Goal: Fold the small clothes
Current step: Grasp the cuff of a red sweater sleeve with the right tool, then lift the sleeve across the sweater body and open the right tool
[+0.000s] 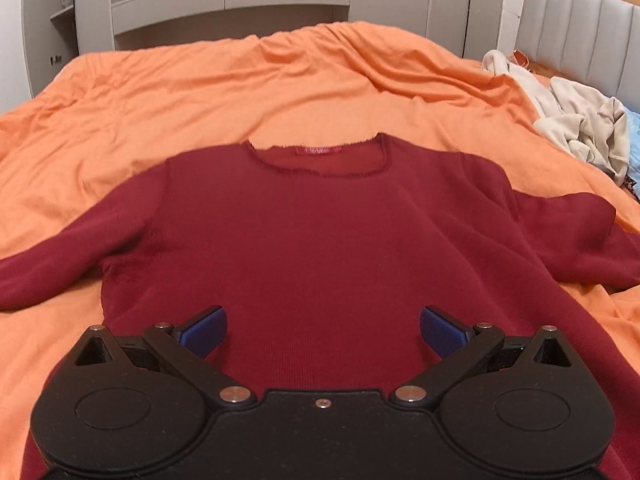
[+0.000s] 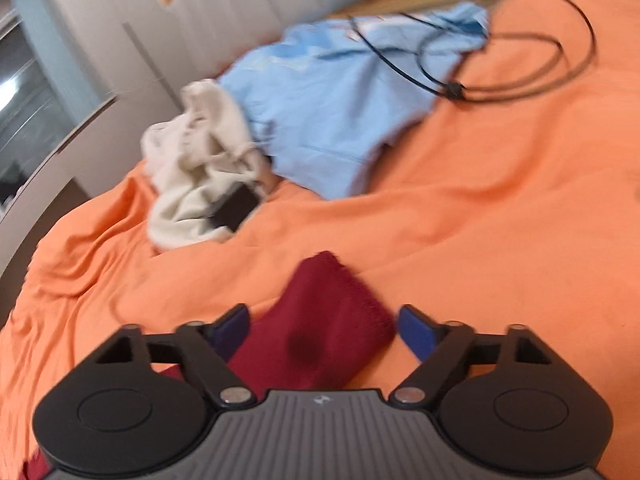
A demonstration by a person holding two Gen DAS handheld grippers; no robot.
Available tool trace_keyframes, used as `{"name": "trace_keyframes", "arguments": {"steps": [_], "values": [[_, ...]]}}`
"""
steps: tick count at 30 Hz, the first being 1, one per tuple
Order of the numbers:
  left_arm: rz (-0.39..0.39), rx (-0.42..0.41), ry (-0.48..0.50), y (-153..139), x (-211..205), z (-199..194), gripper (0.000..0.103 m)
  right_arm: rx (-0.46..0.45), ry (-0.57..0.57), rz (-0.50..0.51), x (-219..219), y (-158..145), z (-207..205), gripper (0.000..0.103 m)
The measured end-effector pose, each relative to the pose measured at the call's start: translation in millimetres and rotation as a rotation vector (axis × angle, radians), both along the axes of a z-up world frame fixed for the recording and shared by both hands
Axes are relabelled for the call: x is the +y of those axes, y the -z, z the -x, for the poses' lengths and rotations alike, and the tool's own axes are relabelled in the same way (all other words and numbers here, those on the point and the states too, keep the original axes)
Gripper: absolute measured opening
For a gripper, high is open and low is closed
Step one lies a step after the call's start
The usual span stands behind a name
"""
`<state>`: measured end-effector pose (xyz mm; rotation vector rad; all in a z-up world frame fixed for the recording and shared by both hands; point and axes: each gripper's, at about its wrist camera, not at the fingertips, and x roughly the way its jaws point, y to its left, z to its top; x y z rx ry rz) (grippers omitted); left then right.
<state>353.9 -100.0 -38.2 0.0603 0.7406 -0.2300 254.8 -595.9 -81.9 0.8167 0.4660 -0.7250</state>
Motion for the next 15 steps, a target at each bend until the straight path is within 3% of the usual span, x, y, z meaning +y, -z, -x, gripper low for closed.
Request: {"name": "trace_keyframes", "arguments": {"steps": [3, 6, 11, 15], "values": [[0.007, 0.01, -0.005, 1, 1, -1, 0.103, 0.07, 0.001, 0.024, 3, 6, -8, 0.044], [0.008, 0.015, -0.008, 2, 1, -1, 0.103, 0.076, -0.023, 0.063, 11, 2, -10, 0.01], [0.018, 0.003, -0.013, -2, 3, -1, 0.103, -0.065, -0.015, 0.102, 13, -25, 7, 0.006], [0.035, -0.028, -0.036, -11, 16, -2, 0.103, -0.12, 0.04, 0.3, 15, -57, 23, 0.006]]}}
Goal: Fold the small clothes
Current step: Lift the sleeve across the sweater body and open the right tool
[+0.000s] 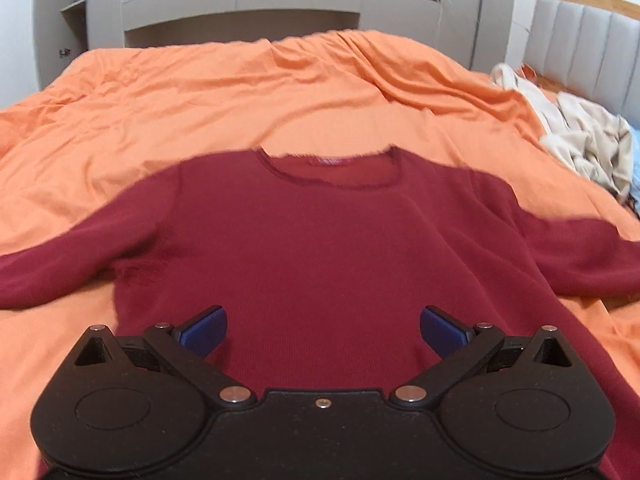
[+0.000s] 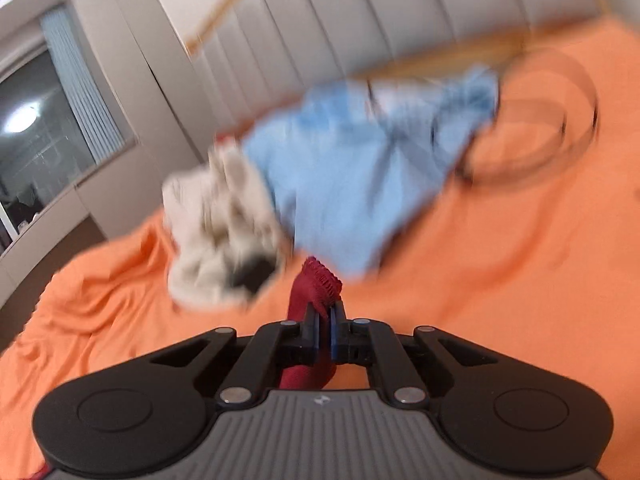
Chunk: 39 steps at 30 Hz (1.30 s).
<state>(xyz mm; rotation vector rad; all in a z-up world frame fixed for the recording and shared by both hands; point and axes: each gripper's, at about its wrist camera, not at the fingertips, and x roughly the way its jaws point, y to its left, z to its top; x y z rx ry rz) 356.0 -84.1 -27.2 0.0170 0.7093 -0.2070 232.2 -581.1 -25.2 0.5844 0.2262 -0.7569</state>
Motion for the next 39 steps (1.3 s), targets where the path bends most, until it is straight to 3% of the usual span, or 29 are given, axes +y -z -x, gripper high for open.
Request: {"name": "trace_keyframes", "arguments": {"steps": [7, 11, 20, 26, 32, 39], "values": [[-0.029, 0.068, -0.065, 1, 30, -20, 0.102, -0.012, -0.037, -0.057, -9, 6, -5, 0.006], [0.005, 0.063, -0.084, -3, 49, -20, 0.102, -0.052, -0.103, -0.026, 13, -15, -10, 0.006], [0.063, -0.029, -0.144, -31, 85, -16, 0.103, -0.157, -0.466, 0.111, 134, -114, -72, 0.006], [0.059, -0.058, -0.282, -44, 122, -19, 0.102, -0.176, -0.723, 0.197, 233, -141, -119, 0.006], [0.069, -0.08, -0.42, -53, 161, -23, 0.102, -0.084, -0.951, 0.267, 327, -119, -151, 0.006], [0.11, -0.073, -0.484, -55, 186, -24, 0.102, 0.096, -1.113, 0.26, 415, -47, -162, 0.006]]}}
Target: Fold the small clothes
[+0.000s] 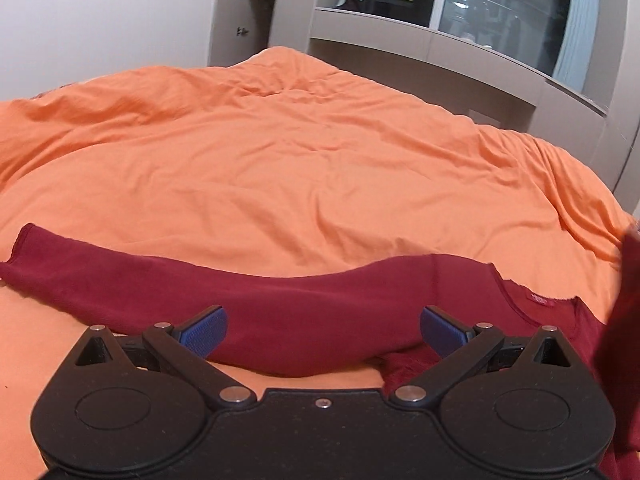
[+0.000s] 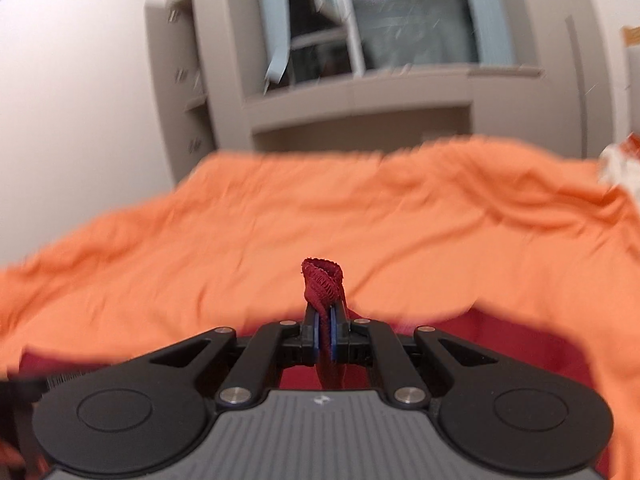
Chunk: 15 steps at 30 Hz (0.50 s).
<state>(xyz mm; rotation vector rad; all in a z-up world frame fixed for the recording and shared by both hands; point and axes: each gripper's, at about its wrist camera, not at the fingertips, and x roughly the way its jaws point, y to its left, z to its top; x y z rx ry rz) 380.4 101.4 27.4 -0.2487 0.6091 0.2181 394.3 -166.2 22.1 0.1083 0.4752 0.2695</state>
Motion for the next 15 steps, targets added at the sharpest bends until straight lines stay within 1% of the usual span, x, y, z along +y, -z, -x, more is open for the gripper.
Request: {"name": "trace_keyframes", "arguments": {"steps": [3, 5, 7, 8, 10, 12, 14, 15], "values": [[0.007, 0.002, -0.01, 1, 5, -1, 0.102, 0.07, -0.039, 0.042, 21, 29, 3, 0.006], [0.009, 0.005, -0.013, 1, 6, -2, 0.102, 0.107, -0.065, 0.078, 44, 41, 14, 0.007], [0.006, 0.007, -0.011, 2, 4, -2, 0.102, 0.14, -0.102, 0.105, 52, 49, 18, 0.012], [0.004, 0.006, -0.005, 2, 3, -3, 0.102, 0.152, -0.122, 0.107, 54, 52, 22, 0.02], [0.001, 0.005, 0.011, 3, -1, -4, 0.102, 0.16, -0.152, 0.101, 48, 50, 28, 0.058], [0.01, 0.003, 0.036, 5, -6, -6, 0.102, 0.147, -0.162, 0.109, 38, 44, 36, 0.072], [0.026, 0.001, 0.065, 8, -12, -7, 0.102, 0.139, -0.172, 0.107, 18, 35, 48, 0.08], [0.031, 0.002, 0.08, 9, -17, -8, 0.102, 0.132, -0.17, 0.103, 7, 31, 52, 0.089]]}}
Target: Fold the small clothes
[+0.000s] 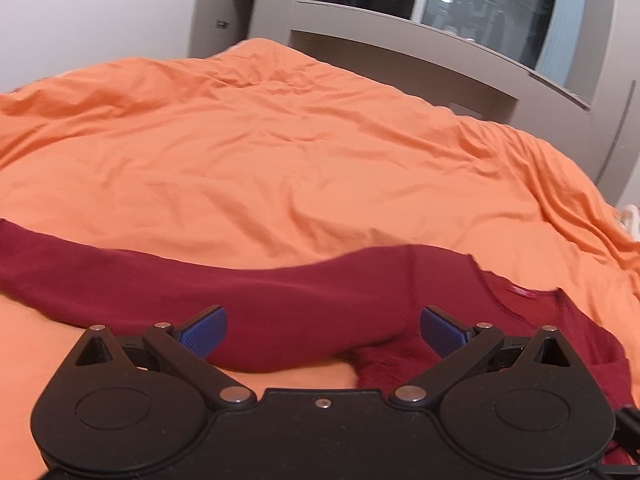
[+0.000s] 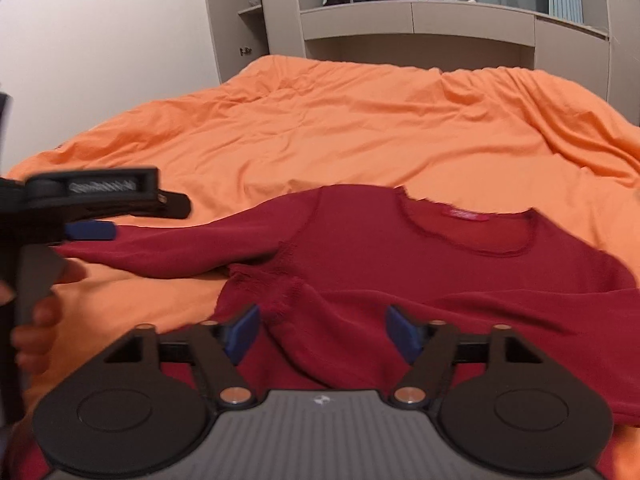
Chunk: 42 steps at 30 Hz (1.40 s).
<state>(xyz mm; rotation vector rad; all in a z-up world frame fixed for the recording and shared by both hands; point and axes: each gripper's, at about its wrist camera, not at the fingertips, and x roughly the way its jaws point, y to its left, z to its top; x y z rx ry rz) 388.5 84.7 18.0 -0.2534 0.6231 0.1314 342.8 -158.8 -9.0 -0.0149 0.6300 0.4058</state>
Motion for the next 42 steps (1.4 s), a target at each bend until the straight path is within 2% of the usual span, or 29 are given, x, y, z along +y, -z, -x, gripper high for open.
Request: {"name": "trace_keyframes", "arguments": {"steps": [1, 3, 6, 10, 13, 17, 20, 22, 26, 29, 30, 33, 38, 42], "values": [[0.003, 0.001, 0.017, 2, -4, -1, 0.102, -0.012, 0.006, -0.007, -13, -4, 4, 0.097], [0.016, 0.004, 0.061, 5, -16, -4, 0.102, -0.041, 0.024, -0.015, -42, -12, 15, 0.103], [0.034, 0.016, 0.136, 13, -35, -8, 0.102, -0.065, 0.09, -0.003, -88, -14, 26, 0.103], [0.009, 0.037, 0.211, 26, -63, -16, 0.103, -0.064, 0.255, -0.054, -153, -6, 25, 0.103], [-0.034, 0.057, 0.236, 37, -81, -23, 0.102, -0.07, 0.359, -0.12, -194, 10, 8, 0.103], [-0.099, 0.113, 0.226, 53, -91, -28, 0.102, -0.009, 0.432, -0.189, -239, 37, -26, 0.1], [-0.122, 0.145, 0.208, 61, -90, -30, 0.102, 0.032, 0.457, -0.304, -263, 50, -49, 0.092], [-0.123, 0.173, 0.184, 64, -85, -30, 0.103, 0.067, 0.455, -0.398, -274, 59, -63, 0.077], [-0.089, 0.217, 0.15, 70, -75, -31, 0.102, 0.154, 0.461, -0.517, -284, 80, -82, 0.061], [-0.084, 0.216, 0.147, 70, -74, -30, 0.102, 0.185, 0.457, -0.566, -285, 93, -88, 0.033], [-0.092, 0.217, 0.148, 70, -75, -30, 0.102, 0.18, 0.45, -0.565, -285, 93, -89, 0.019], [-0.114, 0.221, 0.152, 71, -78, -30, 0.102, 0.112, 0.454, -0.488, -277, 75, -82, 0.015], [-0.145, 0.207, 0.172, 71, -84, -27, 0.103, -0.04, 0.499, -0.248, -260, 37, -67, 0.011], [-0.218, 0.186, 0.222, 71, -100, -24, 0.103, -0.015, 0.526, -0.155, -251, 48, -76, 0.011]]}}
